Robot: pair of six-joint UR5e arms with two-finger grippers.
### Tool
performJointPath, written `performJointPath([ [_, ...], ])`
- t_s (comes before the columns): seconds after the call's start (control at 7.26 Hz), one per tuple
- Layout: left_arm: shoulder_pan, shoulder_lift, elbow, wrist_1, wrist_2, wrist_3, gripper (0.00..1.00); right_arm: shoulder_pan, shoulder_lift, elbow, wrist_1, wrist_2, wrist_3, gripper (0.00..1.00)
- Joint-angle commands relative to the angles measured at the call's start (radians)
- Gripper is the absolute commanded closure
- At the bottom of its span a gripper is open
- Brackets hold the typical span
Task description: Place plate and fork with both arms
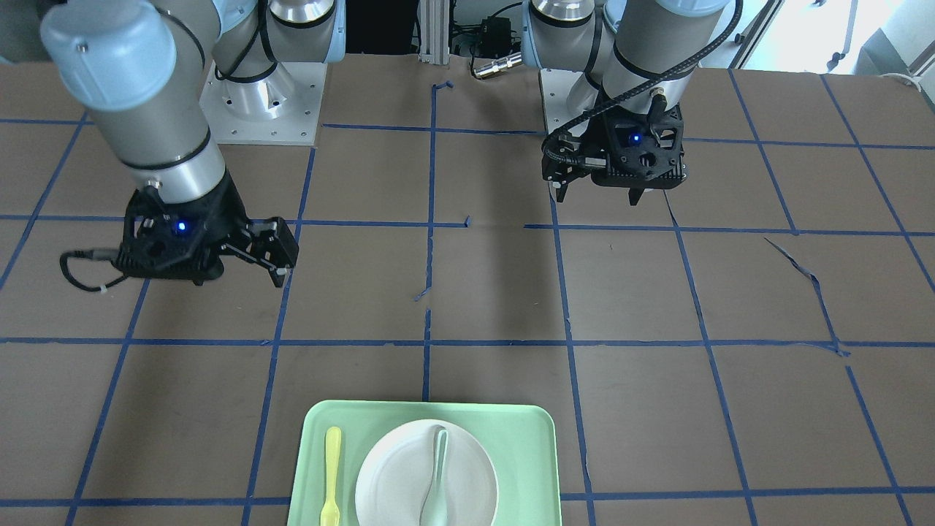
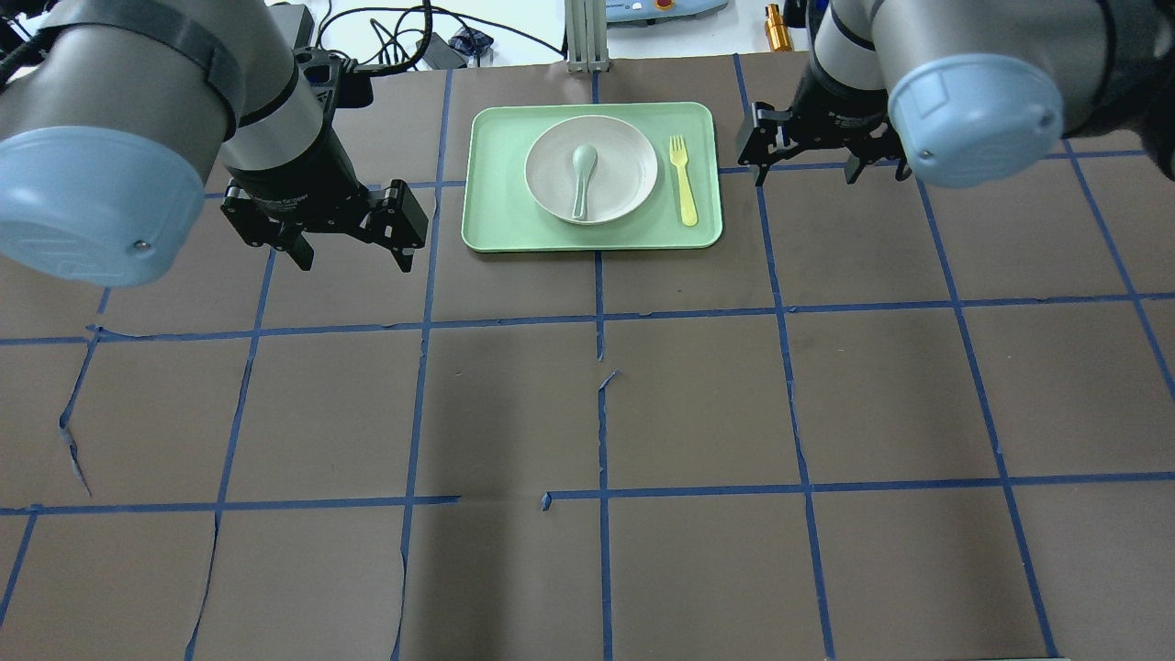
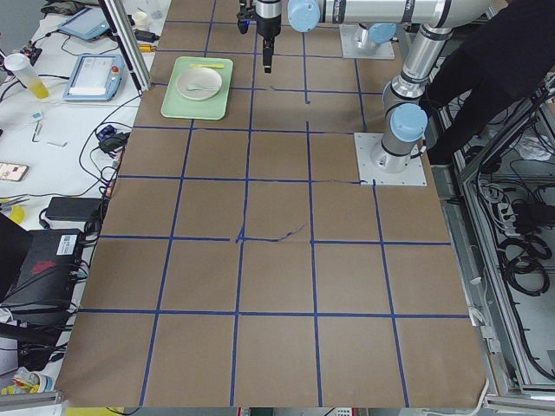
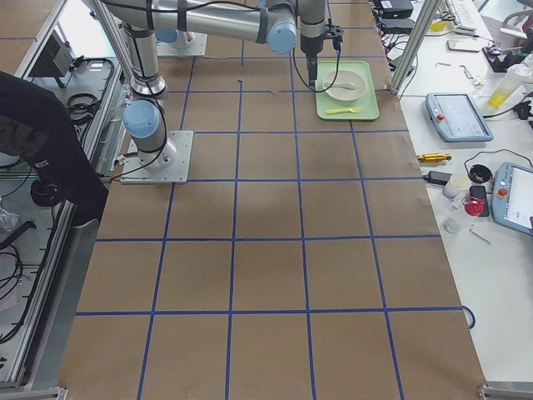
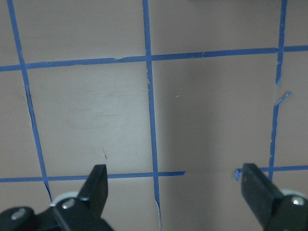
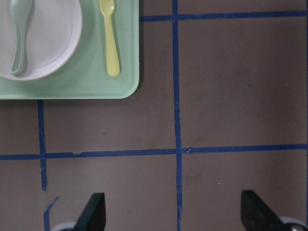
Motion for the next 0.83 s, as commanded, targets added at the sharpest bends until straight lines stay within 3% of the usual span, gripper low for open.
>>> performJointPath([
  [0.0, 0.0, 0.002, -0.003, -0.002, 0.002, 0.0, 0.0, 0.0, -0.142, 0.058, 0.149, -0.043, 0.01, 0.0],
  [0.55, 0.0, 0.024, 0.04, -0.019, -0.004, -0.007, 0.0, 0.004, -0.145, 0.022, 0.233, -0.037, 0.025, 0.0],
  [0.69, 0.0, 0.021, 0.09, -0.106, -0.01, -0.008, 0.0, 0.007, -0.143, 0.015, 0.233, -0.036, 0.025, 0.0],
])
